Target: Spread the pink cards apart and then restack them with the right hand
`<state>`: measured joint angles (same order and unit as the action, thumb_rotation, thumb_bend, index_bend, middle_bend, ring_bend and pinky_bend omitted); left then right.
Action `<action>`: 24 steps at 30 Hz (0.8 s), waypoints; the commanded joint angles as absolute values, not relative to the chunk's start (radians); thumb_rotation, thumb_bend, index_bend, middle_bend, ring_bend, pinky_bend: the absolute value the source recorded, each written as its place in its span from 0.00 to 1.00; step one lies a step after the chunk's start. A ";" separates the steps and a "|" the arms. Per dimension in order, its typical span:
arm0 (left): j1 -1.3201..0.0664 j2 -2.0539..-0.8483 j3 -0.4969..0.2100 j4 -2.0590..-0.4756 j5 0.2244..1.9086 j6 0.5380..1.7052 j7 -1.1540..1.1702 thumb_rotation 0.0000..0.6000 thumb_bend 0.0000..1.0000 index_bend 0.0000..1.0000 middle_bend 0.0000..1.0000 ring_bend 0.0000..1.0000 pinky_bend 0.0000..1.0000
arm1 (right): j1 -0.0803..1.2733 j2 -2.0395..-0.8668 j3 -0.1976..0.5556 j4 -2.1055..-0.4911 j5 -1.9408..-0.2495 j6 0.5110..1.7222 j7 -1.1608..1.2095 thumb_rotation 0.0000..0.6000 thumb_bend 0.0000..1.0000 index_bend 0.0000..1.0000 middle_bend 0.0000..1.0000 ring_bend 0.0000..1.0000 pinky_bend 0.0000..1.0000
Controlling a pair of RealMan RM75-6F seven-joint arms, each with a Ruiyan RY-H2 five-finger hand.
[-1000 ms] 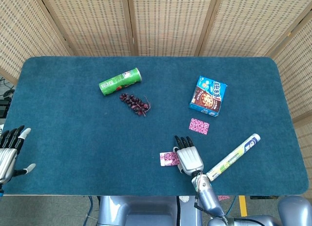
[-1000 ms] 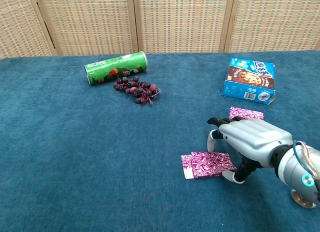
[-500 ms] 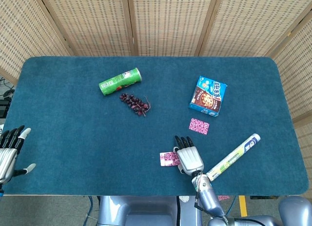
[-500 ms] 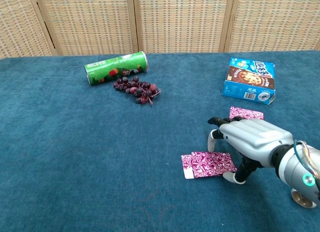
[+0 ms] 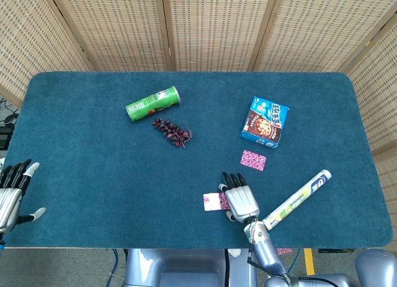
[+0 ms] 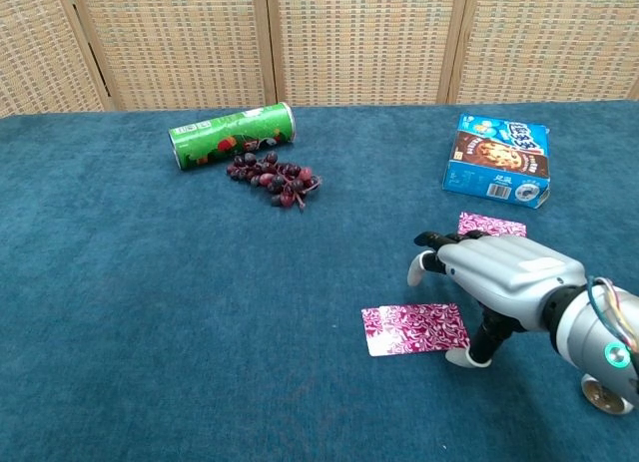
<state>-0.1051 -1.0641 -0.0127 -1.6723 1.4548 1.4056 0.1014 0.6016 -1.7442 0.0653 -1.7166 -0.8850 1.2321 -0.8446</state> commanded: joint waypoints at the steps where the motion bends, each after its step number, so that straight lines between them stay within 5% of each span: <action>1: -0.105 -1.064 -0.013 -1.672 1.455 1.406 0.101 1.00 0.05 0.00 0.00 0.00 0.00 | 0.600 -1.735 0.074 -1.734 -0.890 1.233 -0.830 1.00 0.26 0.21 0.00 0.00 0.00; 5: -0.105 -1.064 -0.013 -1.672 1.455 1.405 0.100 1.00 0.05 0.00 0.00 0.00 0.00 | 0.600 -1.699 0.126 -1.766 -0.899 1.246 -0.785 1.00 0.30 0.21 0.00 0.00 0.00; 8: -0.105 -1.064 -0.012 -1.672 1.456 1.406 0.100 1.00 0.05 0.00 0.00 0.00 0.00 | 0.616 -1.663 0.254 -1.724 -0.814 1.240 -0.729 1.00 0.31 0.21 0.00 0.00 0.00; 11: -0.105 -1.064 -0.013 -1.673 1.455 1.406 0.102 1.00 0.05 0.00 0.00 0.00 0.00 | 0.639 -1.659 0.307 -1.668 -0.750 1.212 -0.714 1.00 0.31 0.22 0.00 0.00 0.00; 21: -0.106 -1.064 -0.014 -1.674 1.452 1.403 0.103 1.00 0.05 0.00 0.00 0.00 0.00 | 0.677 -1.725 0.340 -1.425 -0.635 1.164 -0.681 1.00 0.31 0.24 0.01 0.00 0.00; 24: -0.107 -1.063 -0.014 -1.673 1.452 1.402 0.102 1.00 0.05 0.00 0.00 0.00 0.00 | 0.681 -1.754 0.321 -1.361 -0.690 1.183 -0.654 1.00 0.28 0.24 0.22 0.13 0.13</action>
